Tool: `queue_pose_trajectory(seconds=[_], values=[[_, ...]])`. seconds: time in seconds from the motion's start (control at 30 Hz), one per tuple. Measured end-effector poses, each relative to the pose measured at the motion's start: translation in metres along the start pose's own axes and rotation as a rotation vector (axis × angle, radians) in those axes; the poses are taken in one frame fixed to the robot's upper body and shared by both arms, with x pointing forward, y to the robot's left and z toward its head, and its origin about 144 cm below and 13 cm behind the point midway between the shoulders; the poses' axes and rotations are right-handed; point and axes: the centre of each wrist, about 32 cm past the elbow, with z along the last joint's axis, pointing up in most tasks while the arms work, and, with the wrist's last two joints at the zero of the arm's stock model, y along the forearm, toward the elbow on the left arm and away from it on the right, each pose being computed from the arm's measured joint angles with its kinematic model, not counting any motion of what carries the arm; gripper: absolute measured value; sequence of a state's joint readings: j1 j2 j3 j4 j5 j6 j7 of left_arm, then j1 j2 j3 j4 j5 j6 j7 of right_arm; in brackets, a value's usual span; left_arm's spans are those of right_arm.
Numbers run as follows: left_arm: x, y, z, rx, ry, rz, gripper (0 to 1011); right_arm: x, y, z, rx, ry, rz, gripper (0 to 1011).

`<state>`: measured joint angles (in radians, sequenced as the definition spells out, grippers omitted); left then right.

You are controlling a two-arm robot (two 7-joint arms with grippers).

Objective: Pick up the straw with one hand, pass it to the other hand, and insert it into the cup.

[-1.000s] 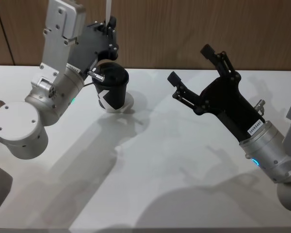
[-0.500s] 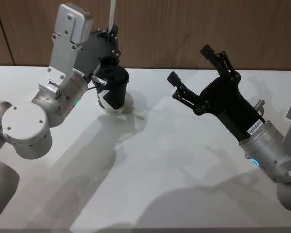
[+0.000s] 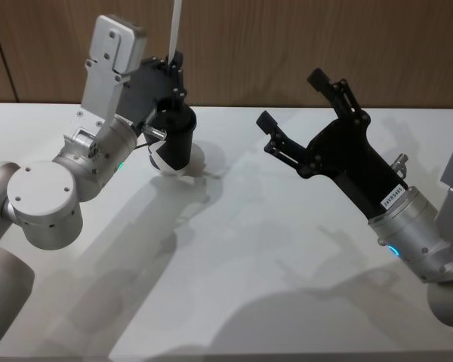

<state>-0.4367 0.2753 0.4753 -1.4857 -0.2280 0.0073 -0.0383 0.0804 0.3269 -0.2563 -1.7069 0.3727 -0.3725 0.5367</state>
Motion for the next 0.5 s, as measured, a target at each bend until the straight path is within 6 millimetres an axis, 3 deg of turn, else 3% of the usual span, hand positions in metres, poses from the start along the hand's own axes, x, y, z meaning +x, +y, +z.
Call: queue_pose_trajectory(seconds=[0.5], values=[[-0.0010,-0.0060,-0.0047,0.017,0.027,-0.012,8,0.0000,0.0000,0.0000,0.000,0.000,0.000,1001]])
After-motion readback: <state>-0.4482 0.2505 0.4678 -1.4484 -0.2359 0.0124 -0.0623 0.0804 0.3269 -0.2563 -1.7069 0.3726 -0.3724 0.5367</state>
